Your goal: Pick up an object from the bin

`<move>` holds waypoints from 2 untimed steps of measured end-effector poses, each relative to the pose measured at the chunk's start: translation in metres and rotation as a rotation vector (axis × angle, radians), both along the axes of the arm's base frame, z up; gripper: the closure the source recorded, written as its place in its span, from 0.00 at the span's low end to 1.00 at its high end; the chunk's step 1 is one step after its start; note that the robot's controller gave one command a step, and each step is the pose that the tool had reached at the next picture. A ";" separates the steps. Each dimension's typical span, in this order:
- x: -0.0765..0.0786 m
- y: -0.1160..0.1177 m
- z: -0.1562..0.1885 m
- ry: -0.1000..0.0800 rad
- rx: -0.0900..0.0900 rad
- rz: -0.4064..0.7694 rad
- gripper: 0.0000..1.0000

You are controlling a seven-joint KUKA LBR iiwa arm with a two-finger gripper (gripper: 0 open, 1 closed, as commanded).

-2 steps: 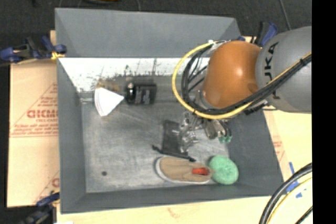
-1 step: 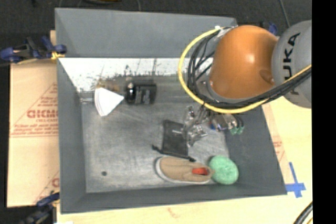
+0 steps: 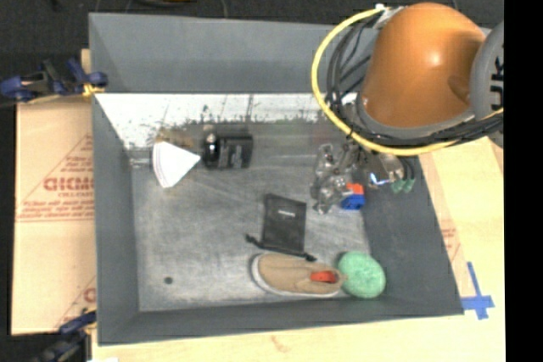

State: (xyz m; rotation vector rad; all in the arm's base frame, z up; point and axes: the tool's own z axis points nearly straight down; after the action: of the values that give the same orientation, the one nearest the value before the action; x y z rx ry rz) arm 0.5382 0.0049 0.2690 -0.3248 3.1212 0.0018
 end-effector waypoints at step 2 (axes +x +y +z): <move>-0.014 0.046 -0.063 0.000 -0.001 0.365 0.00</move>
Offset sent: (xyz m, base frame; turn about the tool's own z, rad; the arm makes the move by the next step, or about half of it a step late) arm 0.0000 0.0000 0.0000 0.0000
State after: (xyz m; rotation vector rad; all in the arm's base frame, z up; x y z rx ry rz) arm 0.5241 0.0506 0.2063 -0.8856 3.0105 0.0016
